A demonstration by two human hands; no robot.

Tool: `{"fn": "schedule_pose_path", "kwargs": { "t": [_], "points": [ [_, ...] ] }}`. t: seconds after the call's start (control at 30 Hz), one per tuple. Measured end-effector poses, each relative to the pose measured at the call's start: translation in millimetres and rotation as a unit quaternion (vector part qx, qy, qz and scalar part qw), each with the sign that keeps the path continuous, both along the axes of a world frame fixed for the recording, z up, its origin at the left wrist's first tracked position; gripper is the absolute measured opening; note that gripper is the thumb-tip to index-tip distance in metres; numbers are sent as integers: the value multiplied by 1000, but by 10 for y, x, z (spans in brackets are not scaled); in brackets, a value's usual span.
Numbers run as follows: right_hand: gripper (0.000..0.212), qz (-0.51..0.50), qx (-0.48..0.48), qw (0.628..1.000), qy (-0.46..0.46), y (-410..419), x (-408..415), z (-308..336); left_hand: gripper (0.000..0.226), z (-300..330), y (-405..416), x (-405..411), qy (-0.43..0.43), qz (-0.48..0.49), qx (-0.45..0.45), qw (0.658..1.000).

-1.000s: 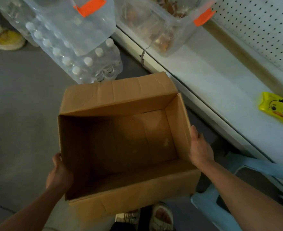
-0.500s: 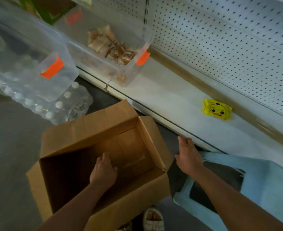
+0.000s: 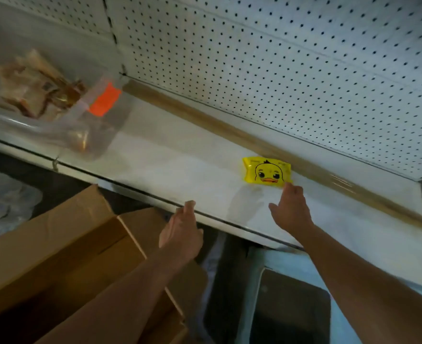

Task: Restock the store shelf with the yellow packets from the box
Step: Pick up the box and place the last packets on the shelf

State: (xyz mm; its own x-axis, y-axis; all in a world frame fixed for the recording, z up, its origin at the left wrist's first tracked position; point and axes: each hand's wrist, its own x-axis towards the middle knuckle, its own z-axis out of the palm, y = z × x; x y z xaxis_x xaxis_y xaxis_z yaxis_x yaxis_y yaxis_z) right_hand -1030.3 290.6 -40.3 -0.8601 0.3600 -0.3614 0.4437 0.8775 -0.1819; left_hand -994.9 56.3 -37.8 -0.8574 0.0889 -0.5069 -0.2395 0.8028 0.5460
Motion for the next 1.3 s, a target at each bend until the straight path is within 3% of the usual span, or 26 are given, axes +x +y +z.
{"fn": "schedule_pose_path", "kwargs": {
  "t": [0.2,0.47,0.67,0.9,0.97,1.1,1.3],
  "points": [
    [62,-76,-28,996,40,384,-655,-548,60,-509,450,-579,37,-42,3,998],
    [75,-156,-36,987,17,606,-1033,-1205,59,-986,723,-967,77,-64,-5,995],
    [77,-191,7,978,81,592,-1076,-1286,58,-1047,725,-999,104,-77,-6,992],
    [38,-297,-160,938,79,508,-958,-1067,57,-784,612,-846,99,-96,-8,990],
    [32,-293,-187,934,84,410,-872,-964,57,-647,518,-786,98,-101,-15,990],
    [23,-209,-165,963,50,138,-648,-673,59,-297,270,-633,97,-105,-42,989],
    [27,-112,-145,982,52,-230,-221,85,59,393,-102,-303,91,-101,-74,988]
  ]
}}
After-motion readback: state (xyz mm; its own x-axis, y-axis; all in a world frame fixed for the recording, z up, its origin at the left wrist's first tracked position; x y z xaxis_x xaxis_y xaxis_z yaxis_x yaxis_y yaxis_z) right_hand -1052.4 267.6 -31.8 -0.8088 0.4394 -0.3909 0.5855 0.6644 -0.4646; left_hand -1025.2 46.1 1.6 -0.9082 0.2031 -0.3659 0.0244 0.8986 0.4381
